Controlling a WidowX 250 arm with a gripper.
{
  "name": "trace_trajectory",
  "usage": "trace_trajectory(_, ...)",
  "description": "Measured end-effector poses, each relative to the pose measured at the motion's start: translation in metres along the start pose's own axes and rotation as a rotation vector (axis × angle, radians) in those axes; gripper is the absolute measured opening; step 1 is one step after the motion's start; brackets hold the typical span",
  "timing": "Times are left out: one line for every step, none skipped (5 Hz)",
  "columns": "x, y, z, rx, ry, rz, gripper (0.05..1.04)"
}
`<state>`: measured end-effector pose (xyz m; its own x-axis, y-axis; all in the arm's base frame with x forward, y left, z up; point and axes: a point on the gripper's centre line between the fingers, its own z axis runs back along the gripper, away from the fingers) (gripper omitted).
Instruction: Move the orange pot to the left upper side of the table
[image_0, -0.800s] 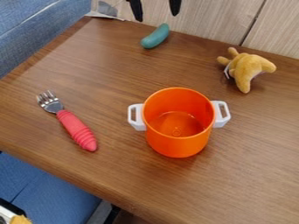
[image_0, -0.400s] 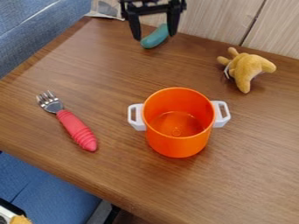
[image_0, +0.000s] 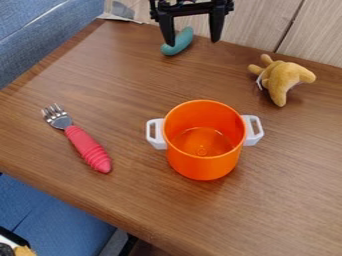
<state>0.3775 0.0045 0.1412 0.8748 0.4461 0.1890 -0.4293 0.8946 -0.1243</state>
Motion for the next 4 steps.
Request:
trace_trajectory(-0.028,-0.008,0.009,-0.019,0.025,-0.093,1.0)
trace_trajectory(-0.068,-0.015,0.014,-0.032,0.064,-0.237,1.0)
trace_trajectory(-0.101,-0.02,0.025,-0.038,0.061,-0.383,1.0)
trace_trajectory(-0.122,-0.023,0.036,-0.051,0.05,-0.471,1.0)
